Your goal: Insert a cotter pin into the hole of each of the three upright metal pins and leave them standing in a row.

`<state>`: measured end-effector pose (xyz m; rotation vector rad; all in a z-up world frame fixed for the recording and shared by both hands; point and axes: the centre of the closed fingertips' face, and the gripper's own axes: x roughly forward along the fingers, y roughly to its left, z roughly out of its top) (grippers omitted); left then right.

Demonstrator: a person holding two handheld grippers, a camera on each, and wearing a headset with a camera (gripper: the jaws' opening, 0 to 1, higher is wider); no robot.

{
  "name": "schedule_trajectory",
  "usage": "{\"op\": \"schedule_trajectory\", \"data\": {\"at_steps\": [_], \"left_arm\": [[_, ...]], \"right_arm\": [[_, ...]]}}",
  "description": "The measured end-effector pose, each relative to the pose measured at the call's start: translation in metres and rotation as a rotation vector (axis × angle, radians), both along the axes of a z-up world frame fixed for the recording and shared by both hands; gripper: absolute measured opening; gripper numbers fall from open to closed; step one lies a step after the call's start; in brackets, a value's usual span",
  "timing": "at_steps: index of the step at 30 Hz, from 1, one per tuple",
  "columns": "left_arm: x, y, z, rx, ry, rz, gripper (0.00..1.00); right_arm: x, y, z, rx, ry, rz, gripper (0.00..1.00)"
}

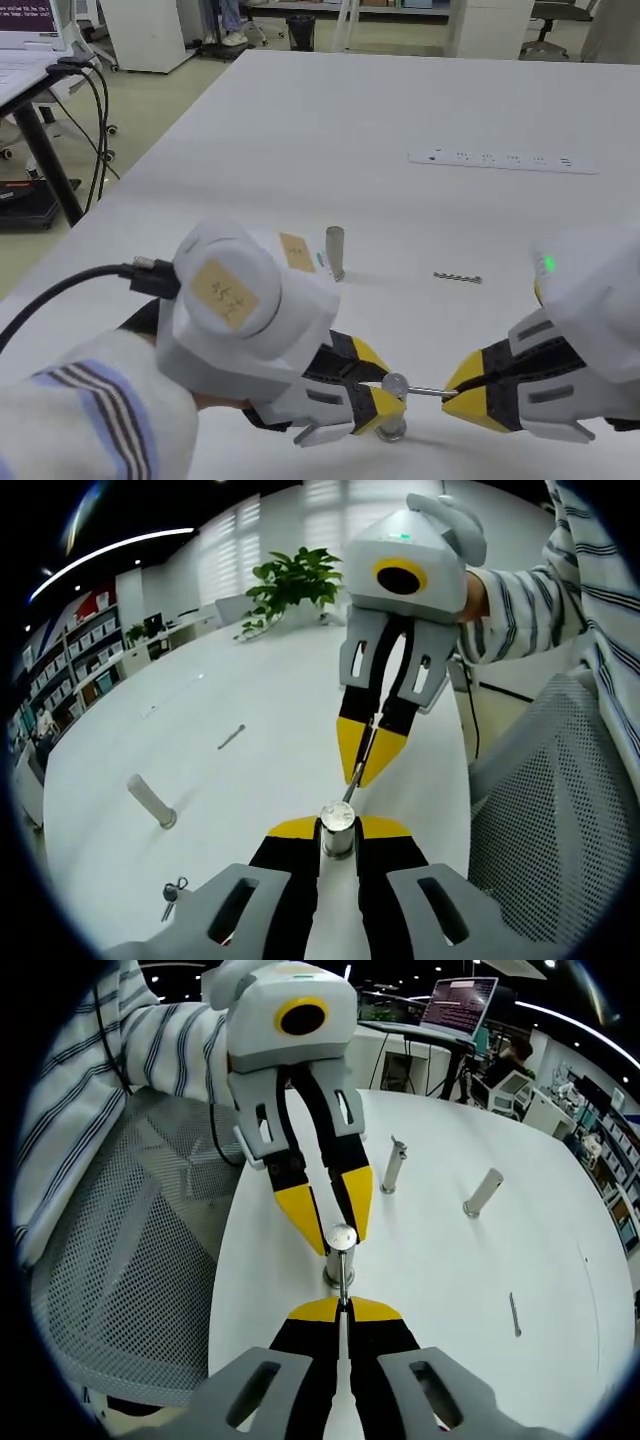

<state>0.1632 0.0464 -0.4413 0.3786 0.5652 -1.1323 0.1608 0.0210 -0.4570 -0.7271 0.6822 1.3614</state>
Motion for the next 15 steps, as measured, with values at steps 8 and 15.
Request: {"op": "schedule_trajectory", "data": {"at_steps": [8,15], "left_arm": [[-0.001,-0.002,0.0,0.007,-0.006,-0.017,0.1],[0.0,-0.003,0.0,0.016,-0.01,-0.026,0.1]], "right_arm": [[0.001,0.015,-0.005,0.01,0.002,0.025,0.0],[0.003,0.021,-0.002,0.016,0.002,0.032,0.0]]}}
